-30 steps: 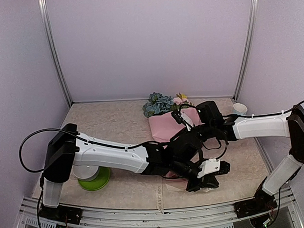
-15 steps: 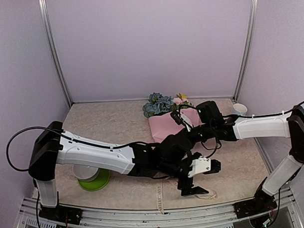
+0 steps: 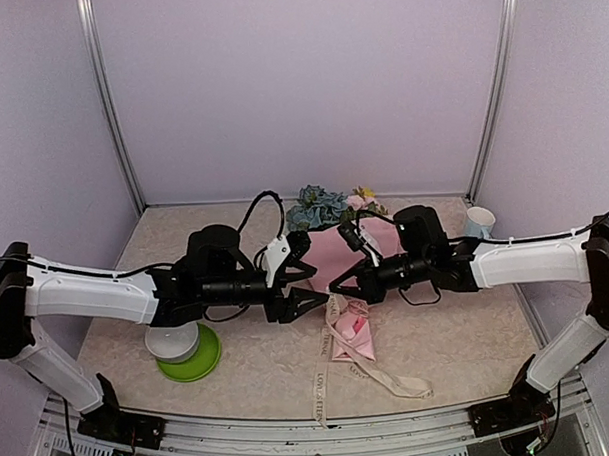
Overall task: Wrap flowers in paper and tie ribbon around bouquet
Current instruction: Cross the half-tied ribbon over the folded bouquet.
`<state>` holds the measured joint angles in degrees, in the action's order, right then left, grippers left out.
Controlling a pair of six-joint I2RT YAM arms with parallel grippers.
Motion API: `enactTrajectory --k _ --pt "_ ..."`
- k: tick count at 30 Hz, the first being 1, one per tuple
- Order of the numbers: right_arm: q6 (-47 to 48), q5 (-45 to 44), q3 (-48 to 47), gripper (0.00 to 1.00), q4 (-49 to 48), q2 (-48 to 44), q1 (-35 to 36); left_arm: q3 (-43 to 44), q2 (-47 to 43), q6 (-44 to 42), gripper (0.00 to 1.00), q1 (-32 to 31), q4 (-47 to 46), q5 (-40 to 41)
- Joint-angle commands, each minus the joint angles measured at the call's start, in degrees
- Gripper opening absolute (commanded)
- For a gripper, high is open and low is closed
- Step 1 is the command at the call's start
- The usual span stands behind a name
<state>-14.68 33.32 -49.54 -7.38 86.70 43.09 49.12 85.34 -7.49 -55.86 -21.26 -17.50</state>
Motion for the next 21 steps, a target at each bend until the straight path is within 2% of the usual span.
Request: enactTrajectory --k 1,5,9,13,19,21 --pt "-3.1 -1.1 0.0 0.0 -4.8 0.0 3.1 -2.0 3.1 1.4 0.67 1.0 -3.3 0.7" --pt "-6.0 -0.5 -0.4 0.0 -9.0 2.0 3.9 -2.2 6.2 3.2 0.65 1.9 -6.6 2.1" --pt "-7.4 0.0 -1.1 0.0 -10.5 3.6 4.6 -3.5 8.2 5.4 0.56 2.9 -12.1 -0.6" --pt "-8.0 -0.8 -1.3 0.0 -10.5 4.3 4.7 -2.8 11.0 6.4 0.3 3.0 -13.1 -1.5" --pt "-8.9 -2.0 -0.7 0.0 -11.0 3.8 4.7 -2.8 12.5 7.4 0.28 3.4 -15.0 -5.7" --pt "-8.8 -2.2 -0.8 0.0 -11.0 3.8 4.7 -2.7 12.4 7.7 0.33 3.7 -14.7 -6.4"
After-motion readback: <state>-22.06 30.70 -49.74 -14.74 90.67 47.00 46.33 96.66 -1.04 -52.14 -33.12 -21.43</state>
